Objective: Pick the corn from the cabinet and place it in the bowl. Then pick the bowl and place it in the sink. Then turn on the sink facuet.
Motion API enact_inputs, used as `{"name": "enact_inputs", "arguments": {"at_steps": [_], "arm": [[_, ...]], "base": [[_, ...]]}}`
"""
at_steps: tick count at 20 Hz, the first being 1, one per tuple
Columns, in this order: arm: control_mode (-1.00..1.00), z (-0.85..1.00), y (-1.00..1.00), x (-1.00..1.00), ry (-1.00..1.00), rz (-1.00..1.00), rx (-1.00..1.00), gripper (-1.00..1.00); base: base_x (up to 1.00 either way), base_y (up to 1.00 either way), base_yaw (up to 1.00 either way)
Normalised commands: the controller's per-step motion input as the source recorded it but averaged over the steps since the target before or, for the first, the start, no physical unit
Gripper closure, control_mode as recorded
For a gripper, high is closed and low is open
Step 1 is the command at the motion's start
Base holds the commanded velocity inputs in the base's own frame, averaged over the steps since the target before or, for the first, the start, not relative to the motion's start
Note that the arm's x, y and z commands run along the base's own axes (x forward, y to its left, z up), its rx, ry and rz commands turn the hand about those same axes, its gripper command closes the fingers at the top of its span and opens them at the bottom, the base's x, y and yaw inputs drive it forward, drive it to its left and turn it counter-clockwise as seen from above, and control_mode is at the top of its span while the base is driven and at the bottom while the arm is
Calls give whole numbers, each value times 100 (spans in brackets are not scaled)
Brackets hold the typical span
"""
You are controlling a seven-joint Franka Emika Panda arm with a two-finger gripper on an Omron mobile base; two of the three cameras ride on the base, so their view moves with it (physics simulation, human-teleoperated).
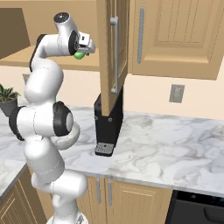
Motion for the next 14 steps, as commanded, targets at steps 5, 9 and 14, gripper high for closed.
{"name": "enact_inputs", "arguments": {"at_steps": [5,9,14], "arm": [[-100,-1,3,-23,0,0,2,100],[-100,-19,3,-83,0,0,1,100],[-100,-15,6,-100,-1,0,1,100]], "base": [[0,0,0],[0,0,0],[0,0,0]]}}
